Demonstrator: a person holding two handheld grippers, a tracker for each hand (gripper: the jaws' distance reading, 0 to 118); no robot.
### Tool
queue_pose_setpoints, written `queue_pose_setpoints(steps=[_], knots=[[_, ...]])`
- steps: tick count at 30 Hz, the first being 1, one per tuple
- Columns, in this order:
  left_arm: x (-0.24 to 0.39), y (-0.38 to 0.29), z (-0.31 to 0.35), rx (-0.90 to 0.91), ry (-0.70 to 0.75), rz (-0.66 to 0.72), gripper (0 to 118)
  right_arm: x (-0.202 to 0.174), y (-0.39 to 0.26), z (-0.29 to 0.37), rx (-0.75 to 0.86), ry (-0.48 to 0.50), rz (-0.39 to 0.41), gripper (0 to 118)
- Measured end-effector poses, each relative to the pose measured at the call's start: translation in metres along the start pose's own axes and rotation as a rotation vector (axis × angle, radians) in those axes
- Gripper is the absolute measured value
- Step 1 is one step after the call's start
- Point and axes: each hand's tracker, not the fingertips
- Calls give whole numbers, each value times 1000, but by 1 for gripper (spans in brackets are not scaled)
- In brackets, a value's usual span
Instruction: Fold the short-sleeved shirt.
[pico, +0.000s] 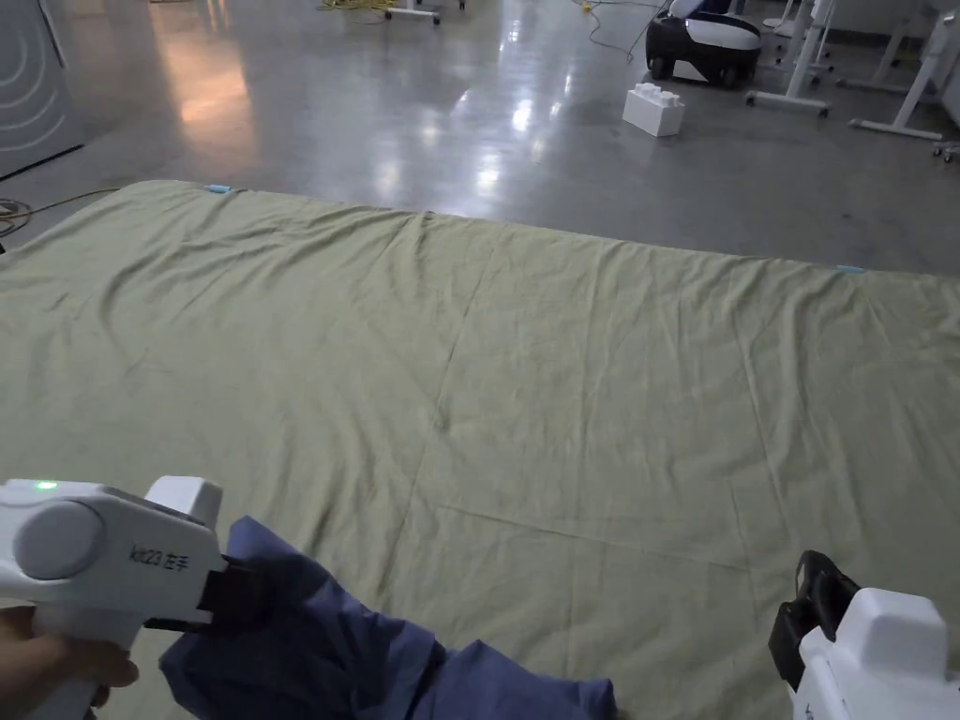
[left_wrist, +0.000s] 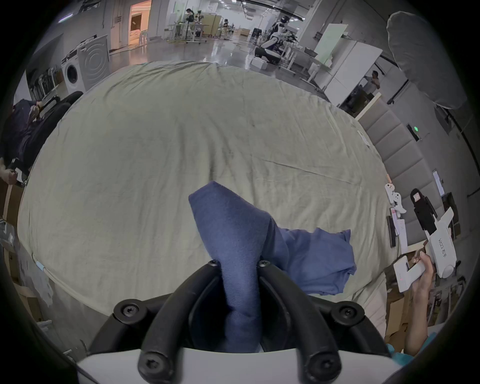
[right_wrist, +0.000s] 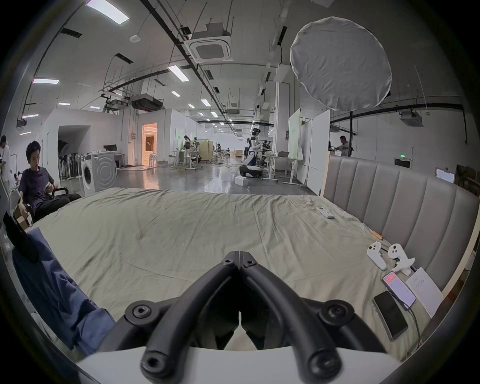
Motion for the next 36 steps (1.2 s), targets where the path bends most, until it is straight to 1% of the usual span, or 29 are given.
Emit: queue_pose_setpoints(steps=[3,7,9,13,17,21,26,29,31,32,33,34,35,36], knots=[[19,-3,2,-4,-23,-14,15,0,-1,0,-3,3,-5,1],[39,-5,5,-8,-126,-2,15,2,-3,-1,-8,4,-9,1],[52,-7,6,-6,-139,1,15,3,-5,0,-11,4,-11,0],[73,-8,-4,-14,-183,-2,15,4,-7,0,-17,1,-17,1],[105,-11,-24,-49,-266,7,15,6,-10,1,-23,-2,-22,1],[145,-18,-61,-99,-270,-10,15,8,-11,2,-27,-7,-28,1],[188,-34,-120,-180,-221,-39,16,14,-12,6,-29,-18,-30,1],[194,-40,-143,-191,-192,-35,17,18,-12,8,-32,-26,-32,1],[194,-42,-149,-192,-185,-18,24,21,-13,8,-36,-32,-33,0],[192,-42,-149,-184,-197,-4,31,22,-13,9,-36,-33,-32,1],[190,-42,-147,-178,-220,13,34,23,-13,10,-37,-35,-29,1],[188,-42,-142,-172,-261,25,34,24,-13,10,-38,-36,-27,1],[185,-42,-136,-161,-293,30,43,25,-13,11,-38,-37,-26,0],[183,-41,-130,-149,-313,29,55,26,-14,11,-37,-39,-25,1]])
